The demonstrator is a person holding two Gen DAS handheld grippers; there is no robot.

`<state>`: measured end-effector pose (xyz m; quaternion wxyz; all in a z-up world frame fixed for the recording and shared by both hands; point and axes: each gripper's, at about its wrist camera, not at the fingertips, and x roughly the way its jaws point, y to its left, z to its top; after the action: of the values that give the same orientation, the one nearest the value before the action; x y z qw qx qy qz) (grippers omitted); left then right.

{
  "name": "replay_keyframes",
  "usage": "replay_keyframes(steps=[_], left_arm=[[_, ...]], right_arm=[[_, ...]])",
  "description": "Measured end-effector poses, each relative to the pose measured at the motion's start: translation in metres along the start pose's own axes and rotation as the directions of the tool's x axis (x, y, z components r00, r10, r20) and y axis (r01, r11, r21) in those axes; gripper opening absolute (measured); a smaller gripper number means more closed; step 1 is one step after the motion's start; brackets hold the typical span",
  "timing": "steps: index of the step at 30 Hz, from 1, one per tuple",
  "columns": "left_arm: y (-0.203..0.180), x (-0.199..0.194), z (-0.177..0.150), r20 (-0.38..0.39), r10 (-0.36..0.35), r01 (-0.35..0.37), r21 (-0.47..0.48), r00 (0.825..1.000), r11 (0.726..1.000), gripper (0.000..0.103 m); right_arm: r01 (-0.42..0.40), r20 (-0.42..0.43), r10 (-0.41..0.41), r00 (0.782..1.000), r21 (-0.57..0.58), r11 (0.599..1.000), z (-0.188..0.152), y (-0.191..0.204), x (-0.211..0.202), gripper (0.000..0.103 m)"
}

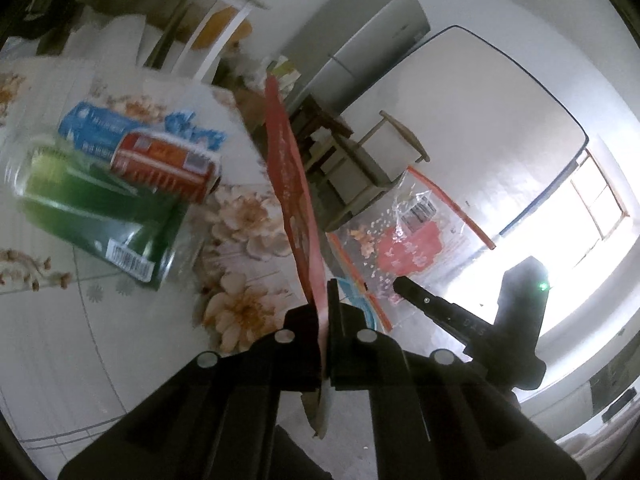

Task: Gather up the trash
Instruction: 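Carry both bags to the blue wastebasket and open both grippers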

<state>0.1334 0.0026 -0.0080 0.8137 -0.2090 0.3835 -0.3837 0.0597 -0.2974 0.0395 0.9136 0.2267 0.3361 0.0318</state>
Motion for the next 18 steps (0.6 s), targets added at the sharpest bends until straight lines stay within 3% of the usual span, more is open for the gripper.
replay_keyframes(steps=[9, 18], left_arm=[[-0.03, 0.008, 0.009, 0.009, -0.026, 0.025, 0.063, 1.0, 0.998, 0.001], [-0.086, 0.06, 0.02, -0.07, -0.089, 0.099, 0.157, 0.994, 0.983, 0.001]], right_arm=[[0.013, 0.082, -0.017, 0.997, 0.042, 0.999, -0.005, -0.018, -0.037, 0.0], [0.1, 0.165, -0.127, 0.978, 0.161, 0.982, -0.012, -0.069, -0.083, 0.0]])
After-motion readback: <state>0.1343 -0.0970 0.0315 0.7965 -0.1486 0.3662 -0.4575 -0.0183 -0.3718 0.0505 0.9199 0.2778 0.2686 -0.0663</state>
